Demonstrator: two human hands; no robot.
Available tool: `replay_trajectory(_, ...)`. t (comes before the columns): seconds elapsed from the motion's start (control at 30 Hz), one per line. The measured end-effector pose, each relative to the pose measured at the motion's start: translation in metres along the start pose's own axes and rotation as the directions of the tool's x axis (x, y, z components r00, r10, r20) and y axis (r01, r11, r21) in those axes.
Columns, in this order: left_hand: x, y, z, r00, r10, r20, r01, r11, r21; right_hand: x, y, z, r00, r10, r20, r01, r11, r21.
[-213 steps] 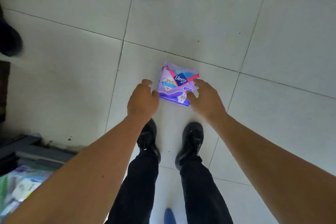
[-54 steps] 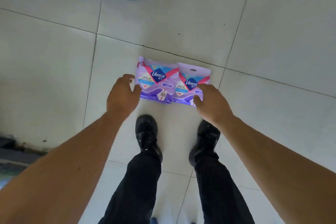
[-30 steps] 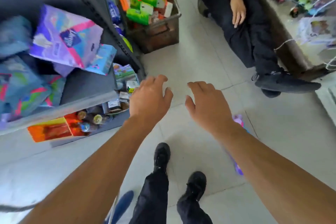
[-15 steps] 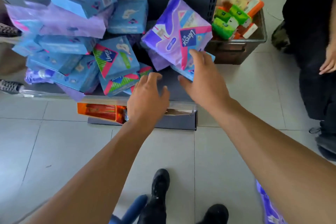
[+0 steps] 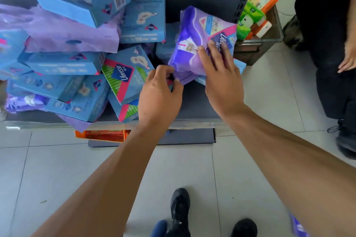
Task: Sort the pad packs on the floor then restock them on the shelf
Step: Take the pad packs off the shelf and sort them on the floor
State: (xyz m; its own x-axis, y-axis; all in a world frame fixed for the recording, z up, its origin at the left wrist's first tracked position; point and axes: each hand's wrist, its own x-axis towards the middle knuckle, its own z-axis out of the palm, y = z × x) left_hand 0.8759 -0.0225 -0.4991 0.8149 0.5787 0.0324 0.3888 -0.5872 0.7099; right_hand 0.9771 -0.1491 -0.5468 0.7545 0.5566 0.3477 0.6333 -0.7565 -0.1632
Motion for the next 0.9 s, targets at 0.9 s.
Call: replay_trajectory(0.9,-0.201,0.162,0.196,0.704,-0.104,0.703,0.497,0.779,-0.383,-0.354,0.178,-0.16,0.316,0.798,0.514,-0.504,-0.318,0.803)
